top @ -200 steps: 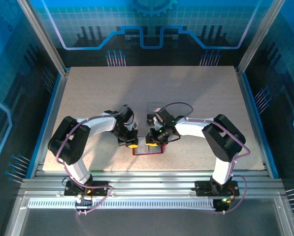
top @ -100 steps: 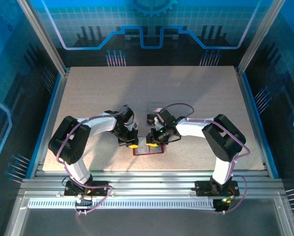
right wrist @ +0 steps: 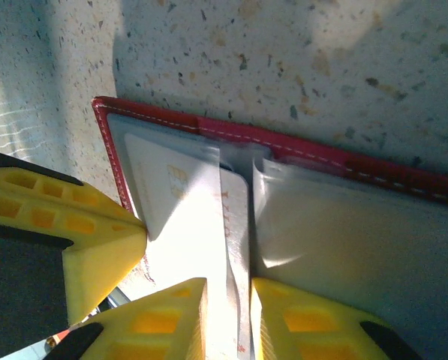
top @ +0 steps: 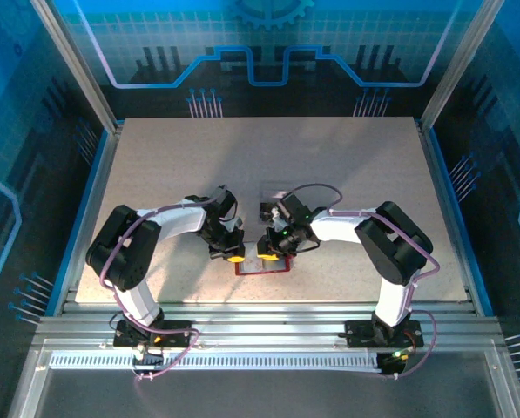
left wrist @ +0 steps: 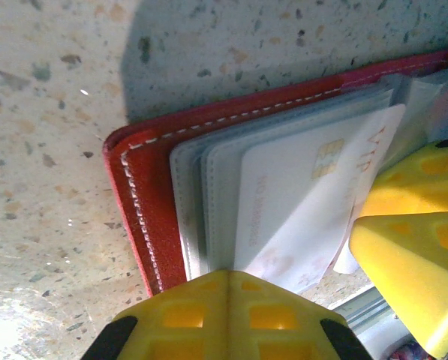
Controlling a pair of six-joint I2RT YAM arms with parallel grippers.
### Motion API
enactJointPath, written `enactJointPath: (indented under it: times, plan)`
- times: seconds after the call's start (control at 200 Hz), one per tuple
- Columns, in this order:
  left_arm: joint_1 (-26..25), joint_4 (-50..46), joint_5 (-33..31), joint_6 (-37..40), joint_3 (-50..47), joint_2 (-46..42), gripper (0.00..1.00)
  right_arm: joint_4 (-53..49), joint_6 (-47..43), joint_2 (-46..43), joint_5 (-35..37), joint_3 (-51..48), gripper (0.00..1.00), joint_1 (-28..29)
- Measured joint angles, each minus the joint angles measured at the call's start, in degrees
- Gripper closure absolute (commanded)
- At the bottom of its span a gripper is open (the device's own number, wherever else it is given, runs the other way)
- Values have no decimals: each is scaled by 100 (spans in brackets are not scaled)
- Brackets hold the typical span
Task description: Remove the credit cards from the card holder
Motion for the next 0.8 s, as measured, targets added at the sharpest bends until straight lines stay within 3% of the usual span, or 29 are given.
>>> enactJointPath:
  times: [0.8]
  plan:
    - [0,2,42,0,0,13,100,1023,442,-232,-330,-579,86,-114]
